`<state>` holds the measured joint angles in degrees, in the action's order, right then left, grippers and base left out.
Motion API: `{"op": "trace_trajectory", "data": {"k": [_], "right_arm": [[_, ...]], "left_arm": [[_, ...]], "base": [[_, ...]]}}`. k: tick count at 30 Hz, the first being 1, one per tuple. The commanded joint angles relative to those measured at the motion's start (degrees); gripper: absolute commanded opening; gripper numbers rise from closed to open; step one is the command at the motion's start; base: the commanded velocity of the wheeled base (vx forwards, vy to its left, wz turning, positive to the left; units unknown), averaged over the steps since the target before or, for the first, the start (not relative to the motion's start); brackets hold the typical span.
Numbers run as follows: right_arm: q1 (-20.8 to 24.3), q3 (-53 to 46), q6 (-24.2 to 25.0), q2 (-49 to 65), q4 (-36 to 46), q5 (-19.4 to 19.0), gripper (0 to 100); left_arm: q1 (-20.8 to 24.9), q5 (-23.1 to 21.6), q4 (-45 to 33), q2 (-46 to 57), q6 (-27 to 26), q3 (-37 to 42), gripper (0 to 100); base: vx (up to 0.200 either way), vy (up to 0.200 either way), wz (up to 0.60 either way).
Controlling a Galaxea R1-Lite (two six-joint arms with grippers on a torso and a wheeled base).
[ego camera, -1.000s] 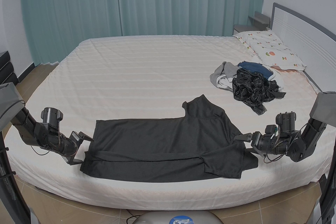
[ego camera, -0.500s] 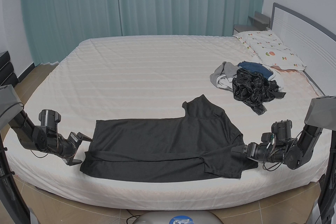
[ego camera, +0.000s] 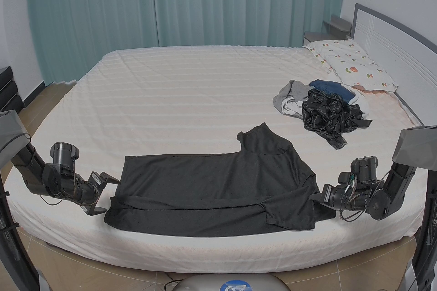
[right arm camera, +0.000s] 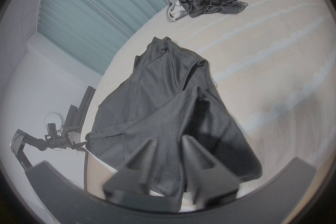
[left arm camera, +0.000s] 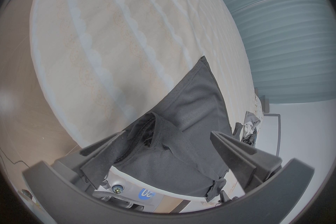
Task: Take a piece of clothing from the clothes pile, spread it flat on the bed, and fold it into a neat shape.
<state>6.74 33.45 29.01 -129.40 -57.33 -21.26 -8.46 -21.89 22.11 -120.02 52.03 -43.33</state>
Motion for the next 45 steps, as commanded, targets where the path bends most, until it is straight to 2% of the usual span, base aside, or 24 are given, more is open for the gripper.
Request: {"op": "trace_trajectory", "data": {"k": [1, 16, 17, 27, 29, 33, 38, 39, 45], "right_arm": [[-0.76, 2.06, 0.25, -0.85, 0.03, -0.1, 0], [-2.96, 5.13, 0.17, -3.75, 0.2, -0.27, 0], [-3.05, 5.22, 0.17, -3.75, 0.2, -0.27, 100], [-4.02, 4.08, 0.52, -2.78, -0.06, -0.71, 100], [-4.28, 3.64, 1.84, -2.52, -0.76, -0.71, 100], [-4.19, 1.79, 6.05, -2.17, -4.72, -0.54, 100], [-4.1, 1.79, 6.14, -2.17, -4.81, -0.54, 100], [-3.58, 0.21, 6.76, -2.26, -6.21, -0.27, 100], [-3.4, -0.05, 6.76, -2.52, -6.21, -0.1, 100]], "left_arm": [[0.02, 0.01, 0.03, 0.05, 0.0, 0.0, 100], [0.02, 0.01, 0.03, 0.05, 0.0, 0.0, 100], [0.02, 0.01, 0.03, 0.05, 0.09, 0.0, 100], [0.11, 0.19, 0.12, -0.31, -0.17, -0.36, 100], [0.37, 0.54, 0.12, -0.39, -0.35, -0.71, 100], [3.54, 4.23, 1.35, 0.13, -0.35, -0.97, 100], [3.63, 4.4, 1.35, 0.13, -0.35, -0.97, 100], [6.35, 7.48, 2.06, -0.48, -0.7, -1.06, 100], [6.7, 7.83, 1.53, 0.57, -0.7, -0.36, 100]], "base": [[0.0, 0.0, 0.0], [0.0, 0.0, 0.0], [0.0, 0.0, 0.0], [0.0, 0.0, 0.0], [0.0, 0.0, 0.0], [0.0, 0.0, 0.0], [0.0, 0.0, 0.0], [0.0, 0.0, 0.0], [0.0, 0.0, 0.0]]}}
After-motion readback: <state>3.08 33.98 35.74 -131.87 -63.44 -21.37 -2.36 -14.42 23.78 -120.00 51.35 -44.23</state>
